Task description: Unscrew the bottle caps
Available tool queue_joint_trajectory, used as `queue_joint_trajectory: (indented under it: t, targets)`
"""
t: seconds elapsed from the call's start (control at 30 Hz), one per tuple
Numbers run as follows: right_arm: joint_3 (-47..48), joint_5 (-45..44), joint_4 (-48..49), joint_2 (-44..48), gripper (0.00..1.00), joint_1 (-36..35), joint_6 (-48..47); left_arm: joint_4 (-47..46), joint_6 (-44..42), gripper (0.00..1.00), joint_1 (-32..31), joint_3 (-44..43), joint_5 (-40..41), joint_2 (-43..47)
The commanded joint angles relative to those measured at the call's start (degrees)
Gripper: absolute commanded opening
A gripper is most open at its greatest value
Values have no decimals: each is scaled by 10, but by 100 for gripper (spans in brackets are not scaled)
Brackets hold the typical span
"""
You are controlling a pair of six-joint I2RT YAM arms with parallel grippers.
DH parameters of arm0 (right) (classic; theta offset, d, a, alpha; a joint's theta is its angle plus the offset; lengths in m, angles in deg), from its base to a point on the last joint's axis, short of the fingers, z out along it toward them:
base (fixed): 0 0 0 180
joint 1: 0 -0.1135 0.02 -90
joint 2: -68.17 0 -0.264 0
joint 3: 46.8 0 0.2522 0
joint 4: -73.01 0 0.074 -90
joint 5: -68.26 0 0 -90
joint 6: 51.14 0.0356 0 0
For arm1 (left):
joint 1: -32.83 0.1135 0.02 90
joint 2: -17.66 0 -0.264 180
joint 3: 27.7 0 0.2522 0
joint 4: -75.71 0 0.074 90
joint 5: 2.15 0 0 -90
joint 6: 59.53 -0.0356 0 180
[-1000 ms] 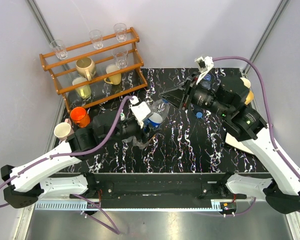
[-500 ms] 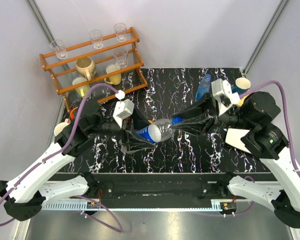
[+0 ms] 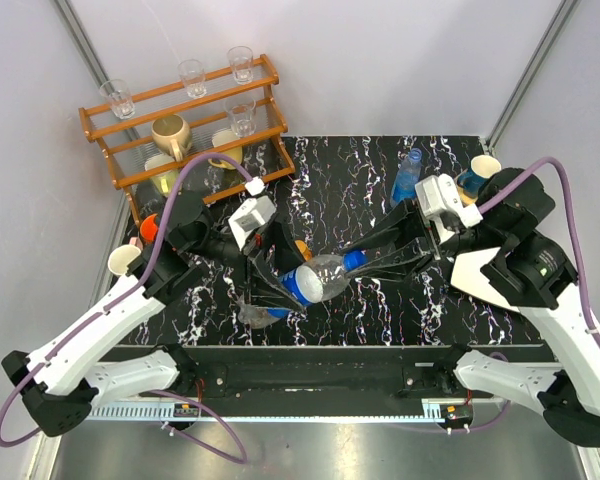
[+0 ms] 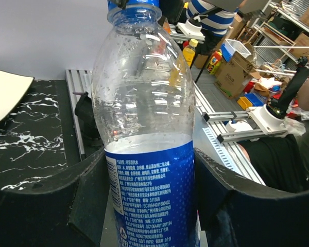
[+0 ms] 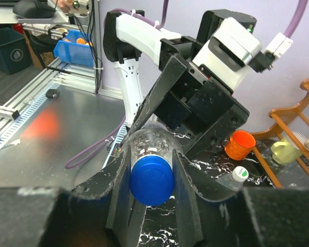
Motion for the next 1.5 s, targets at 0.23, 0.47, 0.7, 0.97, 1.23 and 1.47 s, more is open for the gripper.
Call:
queue_joint_trajectory:
  t: [0.23, 0.47, 0.7, 0.97, 1.23, 1.47]
  targets:
    - [49, 60, -115, -54, 0, -4, -71, -59, -13, 52, 0, -8, -59, -20]
    - [62, 66, -143, -68, 0, -4, -112, -54, -18, 48, 0, -3, -70, -21]
    - [42, -50, -76, -53, 22, -3, -30, 31, -81, 50, 0, -20, -30, -16]
    - [13, -326, 99, -20, 78, -3, 153, 107, -150, 53, -1, -37, 164, -9]
    - [21, -503, 126, -30, 81, -3, 283, 119, -199, 55, -33, -25, 378, 12]
    - [51, -547, 44, -70, 86, -3, 362, 110, -261, 56, -97, -17, 571, 18]
